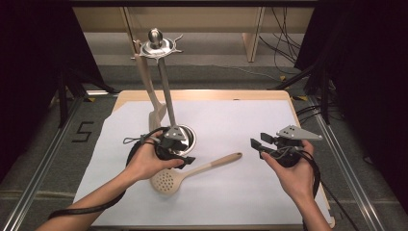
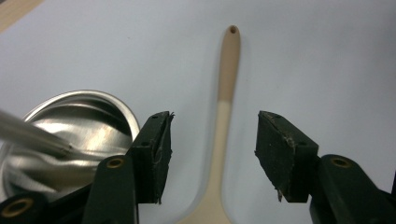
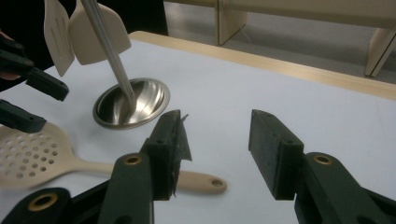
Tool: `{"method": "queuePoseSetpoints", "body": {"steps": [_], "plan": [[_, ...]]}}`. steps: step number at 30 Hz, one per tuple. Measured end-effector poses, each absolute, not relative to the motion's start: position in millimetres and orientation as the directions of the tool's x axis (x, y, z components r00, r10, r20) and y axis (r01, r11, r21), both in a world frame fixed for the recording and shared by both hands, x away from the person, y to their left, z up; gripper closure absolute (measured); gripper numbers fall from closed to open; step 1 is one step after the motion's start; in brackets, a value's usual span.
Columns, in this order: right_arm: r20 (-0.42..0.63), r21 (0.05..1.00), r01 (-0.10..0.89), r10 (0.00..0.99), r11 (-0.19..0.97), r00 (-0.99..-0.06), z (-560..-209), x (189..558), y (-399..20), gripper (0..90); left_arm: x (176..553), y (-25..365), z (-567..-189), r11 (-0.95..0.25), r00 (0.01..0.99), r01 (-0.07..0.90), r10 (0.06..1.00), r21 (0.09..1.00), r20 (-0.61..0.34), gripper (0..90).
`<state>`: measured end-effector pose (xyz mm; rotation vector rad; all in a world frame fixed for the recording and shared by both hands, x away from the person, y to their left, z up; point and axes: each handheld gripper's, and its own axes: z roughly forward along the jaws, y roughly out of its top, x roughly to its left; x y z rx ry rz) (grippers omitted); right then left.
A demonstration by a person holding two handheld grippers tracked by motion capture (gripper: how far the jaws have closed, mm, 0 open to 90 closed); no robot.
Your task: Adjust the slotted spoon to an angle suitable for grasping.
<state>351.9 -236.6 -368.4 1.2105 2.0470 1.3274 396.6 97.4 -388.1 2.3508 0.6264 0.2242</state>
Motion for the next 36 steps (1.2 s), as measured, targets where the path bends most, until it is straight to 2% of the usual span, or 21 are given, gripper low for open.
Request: {"method": "queuePoseSetpoints", "body": {"steps": [3,5,6,7,8,10,11,14,15,16,17,18,21,25,29,33,34,36], "plan": [[0.087,0.884,0.43,0.841,0.182,-0.535,-369.3,353.3,-239.4,55.0,407.3,85.3,-392.0,-0.718,0.893,0.354,0.45,0.599,0.013,44.7],[0.13,0.869,0.471,0.846,0.154,-0.517,-368.9,352.1,-238.3,55.0,411.8,77.6,-396.7,-0.73,0.898,0.34,0.439,0.593,0.025,44.8],[0.094,0.882,0.437,0.843,0.176,-0.53,-371.3,355.6,-239.6,55.0,413.5,75.9,-397.4,-0.744,0.901,0.335,0.432,0.579,0.034,44.9],[0.103,0.875,0.451,0.843,0.175,-0.528,-370.2,355.3,-239.6,55.0,411.7,72.2,-400.3,-0.723,0.885,0.386,0.465,0.574,-0.009,44.9],[0.111,0.869,0.464,0.846,0.172,-0.521,-370.8,355.3,-238.4,55.0,415.2,69.9,-402.2,-0.736,0.895,0.358,0.445,0.574,0.013,45.0],[0.11,0.868,0.464,0.84,0.179,-0.531,-371.6,358.5,-237.4,55.1,420.4,68.4,-404.5,-0.785,0.911,0.335,0.411,0.521,0.033,45.2],[0.135,0.858,0.486,0.841,0.165,-0.523,-370.7,358.0,-235.8,55.1,422.0,66.3,-407.0,-0.796,0.911,0.341,0.41,0.5,0.032,45.5],[0.12,0.866,0.466,0.827,0.183,-0.549,-374.5,363.0,-233.5,55.2,423.3,61.3,-414.2,-0.808,0.911,0.362,0.413,0.466,0.009,46.3],[0.12,0.862,0.471,0.826,0.189,-0.55,-375.0,363.3,-232.4,55.2,425.1,60.4,-415.8,-0.816,0.917,0.348,0.399,0.461,0.014,46.3],[0.128,0.861,0.475,0.825,0.183,-0.55,-375.6,362.8,-231.1,55.3,423.3,58.5,-418.4,-0.805,0.905,0.383,0.425,0.452,-0.01,46.5],[0.103,0.862,0.462,0.82,0.208,-0.563,-376.0,364.2,-232.4,55.4,425.0,57.1,-420.4,-0.818,0.911,0.368,0.412,0.442,0.004,47.2],[0.141,0.855,0.486,0.822,0.179,-0.551,-376.4,362.1,-229.5,55.3,425.6,55.7,-422.2,-0.822,0.912,0.366,0.41,0.436,0.008,47.5],[0.108,0.858,0.471,0.822,0.207,-0.559,-376.1,362.3,-232.8,55.4,424.7,49.8,-427.9,-0.836,0.915,0.369,0.404,0.407,-0.001,48.3],[0.135,0.847,0.498,0.83,0.187,-0.542,-373.8,359.7,-234.5,55.6,426.8,43.6,-433.2,-0.864,0.926,0.341,0.377,0.371,0.026,50.4],[0.108,0.864,0.461,0.822,0.2,-0.559,-375.9,362.6,-237.3,55.6,428.7,41.4,-437.6,-0.871,0.928,0.34,0.371,0.355,0.021,52.2],[0.132,0.847,0.497,0.831,0.189,-0.54,-375.4,359.6,-236.8,55.6,429.0,40.9,-442.6,-0.88,0.93,0.343,0.367,0.328,0.013,53.7],[0.1,0.856,0.472,0.828,0.211,-0.552,-375.8,361.1,-238.7,55.6,428.5,40.9,-443.5,-0.88,0.93,0.344,0.368,0.327,0.01,53.7],[0.123,0.855,0.48,0.825,0.194,-0.552,-375.4,360.4,-237.7,55.6,427.0,40.7,-444.9,-0.882,0.932,0.342,0.363,0.323,0.005,53.9]]}}
